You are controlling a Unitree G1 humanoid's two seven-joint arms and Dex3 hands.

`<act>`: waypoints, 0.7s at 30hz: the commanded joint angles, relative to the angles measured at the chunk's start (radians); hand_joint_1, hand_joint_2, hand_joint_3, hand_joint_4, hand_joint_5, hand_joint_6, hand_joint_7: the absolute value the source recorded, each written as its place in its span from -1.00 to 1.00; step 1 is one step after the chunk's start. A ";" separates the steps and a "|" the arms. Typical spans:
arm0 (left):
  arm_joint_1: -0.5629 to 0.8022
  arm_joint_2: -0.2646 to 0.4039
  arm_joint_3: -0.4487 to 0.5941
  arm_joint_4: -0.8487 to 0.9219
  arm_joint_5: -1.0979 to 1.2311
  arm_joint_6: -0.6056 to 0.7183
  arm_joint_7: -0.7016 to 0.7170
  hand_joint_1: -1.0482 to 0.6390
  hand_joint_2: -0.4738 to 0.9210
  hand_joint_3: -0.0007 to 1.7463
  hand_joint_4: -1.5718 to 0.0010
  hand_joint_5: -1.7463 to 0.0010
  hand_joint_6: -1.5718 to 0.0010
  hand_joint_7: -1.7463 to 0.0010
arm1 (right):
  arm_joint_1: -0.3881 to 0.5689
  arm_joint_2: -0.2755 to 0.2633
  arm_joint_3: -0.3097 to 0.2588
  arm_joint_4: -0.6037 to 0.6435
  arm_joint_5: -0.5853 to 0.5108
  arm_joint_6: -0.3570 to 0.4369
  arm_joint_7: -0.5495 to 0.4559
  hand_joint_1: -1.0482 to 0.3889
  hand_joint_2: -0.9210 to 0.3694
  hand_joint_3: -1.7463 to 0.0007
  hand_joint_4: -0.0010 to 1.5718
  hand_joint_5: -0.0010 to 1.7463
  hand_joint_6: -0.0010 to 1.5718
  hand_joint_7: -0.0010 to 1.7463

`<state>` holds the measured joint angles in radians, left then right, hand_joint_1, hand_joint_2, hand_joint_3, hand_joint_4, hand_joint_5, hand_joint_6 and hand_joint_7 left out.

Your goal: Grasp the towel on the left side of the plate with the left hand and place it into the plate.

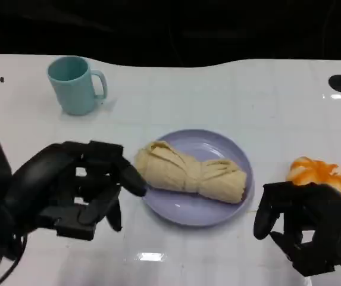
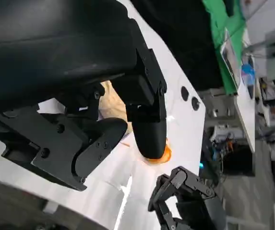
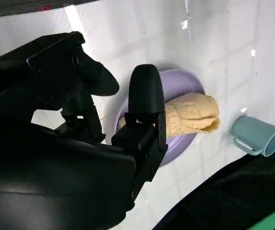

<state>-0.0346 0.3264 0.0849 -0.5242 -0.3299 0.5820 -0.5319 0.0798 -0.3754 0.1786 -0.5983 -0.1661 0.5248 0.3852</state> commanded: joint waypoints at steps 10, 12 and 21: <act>0.058 -0.029 0.065 -0.135 -0.178 0.416 0.219 0.16 0.45 0.56 -0.12 -1.00 0.12 -1.00 | 0.010 -0.023 -0.032 0.011 0.018 -0.033 0.015 0.48 -0.45 -0.23 -0.05 1.00 -0.10 0.64; 0.042 -0.020 0.051 -0.092 -0.179 0.435 0.215 0.16 0.45 0.56 -0.12 -1.00 0.11 -1.00 | 0.010 -0.026 -0.037 0.014 0.017 -0.037 0.016 0.48 -0.45 -0.23 -0.05 1.00 -0.10 0.64; 0.010 -0.010 0.006 -0.002 -0.141 0.413 0.227 0.19 0.43 0.56 -0.14 -1.00 0.02 -0.91 | 0.014 -0.030 -0.049 0.028 0.030 -0.056 0.018 0.49 -0.46 -0.24 -0.05 1.00 -0.11 0.64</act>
<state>-0.0162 0.2973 0.1045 -0.5410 -0.4943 1.0178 -0.3173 0.0884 -0.3929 0.1410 -0.5771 -0.1466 0.4865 0.3982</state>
